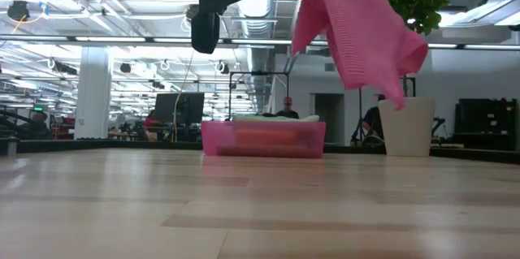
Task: Fold microfiber towels
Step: Fold the pink microfiber cloth
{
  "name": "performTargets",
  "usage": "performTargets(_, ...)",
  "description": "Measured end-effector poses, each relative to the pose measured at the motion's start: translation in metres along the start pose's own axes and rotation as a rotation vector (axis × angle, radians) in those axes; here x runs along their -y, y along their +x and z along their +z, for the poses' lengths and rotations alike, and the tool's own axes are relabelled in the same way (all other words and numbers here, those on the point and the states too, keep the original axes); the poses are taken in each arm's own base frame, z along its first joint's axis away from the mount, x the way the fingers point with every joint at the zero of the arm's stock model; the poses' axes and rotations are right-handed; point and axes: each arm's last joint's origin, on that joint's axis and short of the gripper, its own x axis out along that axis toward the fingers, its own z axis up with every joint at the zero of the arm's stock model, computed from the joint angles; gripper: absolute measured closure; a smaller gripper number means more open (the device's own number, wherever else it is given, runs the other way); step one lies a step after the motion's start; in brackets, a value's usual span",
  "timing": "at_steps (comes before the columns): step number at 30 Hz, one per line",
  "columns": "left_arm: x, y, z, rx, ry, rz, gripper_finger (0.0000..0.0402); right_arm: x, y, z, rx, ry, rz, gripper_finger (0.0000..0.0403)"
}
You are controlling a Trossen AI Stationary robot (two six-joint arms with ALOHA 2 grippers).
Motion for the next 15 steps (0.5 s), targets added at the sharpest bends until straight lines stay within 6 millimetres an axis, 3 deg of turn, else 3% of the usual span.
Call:
performTargets(5, 0.0, 0.0, 0.001, 0.002, 0.011, 0.0, 0.0323, 0.0, 0.0, 0.0, -0.01, -0.003, 0.014, 0.038)
performTargets(8, 0.0, 0.0, 0.0, -0.009, 0.053, -0.01, 0.0362, -0.001, 0.0, -0.004, -0.041, 0.009, 0.044, 0.0372)
performTargets(10, 0.001, 0.0, 0.0, -0.033, 0.075, -0.03, 0.039, 0.001, 0.002, -0.012, -0.067, 0.034, 0.038, 0.0362)
performTargets(15, -0.003, 0.0, -0.007, -0.165, 0.103, -0.048, 0.0399, 0.01, 0.007, -0.044, -0.138, 0.093, -0.013, 0.0319)
